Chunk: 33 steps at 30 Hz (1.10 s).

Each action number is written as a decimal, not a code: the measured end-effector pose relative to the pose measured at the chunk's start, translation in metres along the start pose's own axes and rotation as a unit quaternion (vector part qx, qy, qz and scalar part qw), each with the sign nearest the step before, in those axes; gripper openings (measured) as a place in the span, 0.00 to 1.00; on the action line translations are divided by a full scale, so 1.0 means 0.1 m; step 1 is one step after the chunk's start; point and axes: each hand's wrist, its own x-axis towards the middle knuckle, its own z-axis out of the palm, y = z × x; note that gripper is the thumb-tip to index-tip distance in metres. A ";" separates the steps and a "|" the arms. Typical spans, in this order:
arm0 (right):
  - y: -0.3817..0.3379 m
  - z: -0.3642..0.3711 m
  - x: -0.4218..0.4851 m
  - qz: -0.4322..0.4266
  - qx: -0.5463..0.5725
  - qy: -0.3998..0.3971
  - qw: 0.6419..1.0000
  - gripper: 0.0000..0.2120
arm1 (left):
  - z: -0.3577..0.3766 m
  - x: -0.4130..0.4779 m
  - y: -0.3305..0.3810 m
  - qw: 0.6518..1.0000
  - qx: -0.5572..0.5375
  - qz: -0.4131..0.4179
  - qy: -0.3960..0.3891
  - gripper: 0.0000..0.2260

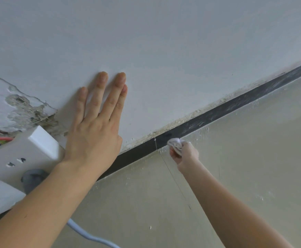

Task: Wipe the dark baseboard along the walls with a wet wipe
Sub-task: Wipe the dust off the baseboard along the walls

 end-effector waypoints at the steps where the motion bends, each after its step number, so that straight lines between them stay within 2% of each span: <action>1: 0.15 0.10 -0.06 0.044 -0.022 -0.034 0.998 0.11 | 0.00 0.00 0.00 1.000 -0.001 0.001 0.003 0.46; 2: 0.27 0.21 -0.13 0.073 -0.049 -0.067 0.994 0.09 | -0.01 0.00 0.00 1.000 0.000 0.002 0.006 0.46; 4: 0.33 0.42 -0.22 0.076 -0.091 -0.098 0.988 0.06 | -0.03 0.00 -0.01 1.000 0.001 0.005 0.010 0.46; 6: 0.16 0.53 -0.23 0.039 -0.119 -0.089 0.988 0.05 | -0.04 0.00 -0.01 1.000 -0.001 0.007 0.007 0.45; 8: -0.07 0.51 -0.19 0.017 -0.145 -0.079 0.986 0.08 | -0.04 0.00 -0.01 1.000 -0.001 0.006 -0.001 0.45; 10: -0.25 0.39 -0.10 0.003 -0.107 -0.052 0.993 0.10 | -0.04 0.01 0.01 1.000 -0.006 -0.004 -0.003 0.45; 12: -0.38 0.23 -0.03 -0.034 -0.023 -0.018 0.999 0.07 | -0.04 0.02 0.03 1.000 -0.008 -0.012 0.001 0.46; 15: -0.64 0.01 0.09 -0.105 0.068 0.028 0.992 0.07 | -0.05 0.03 0.15 0.999 -0.034 -0.037 0.016 0.45; 16: -0.73 -0.04 0.09 -0.116 0.049 0.039 0.991 0.07 | -0.04 0.05 0.24 0.997 -0.055 -0.044 0.026 0.44; 18: -0.86 -0.07 0.02 -0.121 -0.074 0.027 0.990 0.07 | 0.01 0.14 0.47 0.995 -0.081 -0.026 0.046 0.43; 21: -0.87 0.02 -0.10 -0.108 -0.259 -0.018 0.960 0.04 | 0.10 0.36 0.79 0.989 -0.116 -0.015 0.086 0.41; 26: -0.50 0.17 -0.10 -0.060 -0.386 -0.034 0.920 0.09 | 0.22 0.56 0.89 0.979 -0.167 -0.056 0.103 0.38; 29: -0.14 0.12 -0.02 0.003 -0.366 -0.045 0.929 0.01 | 0.30 0.58 0.87 0.981 -0.156 -0.048 0.109 0.37; 31: 0.09 0.08 0.06 0.037 -0.340 -0.059 0.938 0.07 | 0.37 0.58 0.86 0.982 -0.133 -0.059 0.120 0.37; 33: 0.24 0.06 0.12 0.058 -0.318 -0.080 0.943 0.07 | 0.40 0.60 0.87 0.983 -0.119 -0.069 0.122 0.37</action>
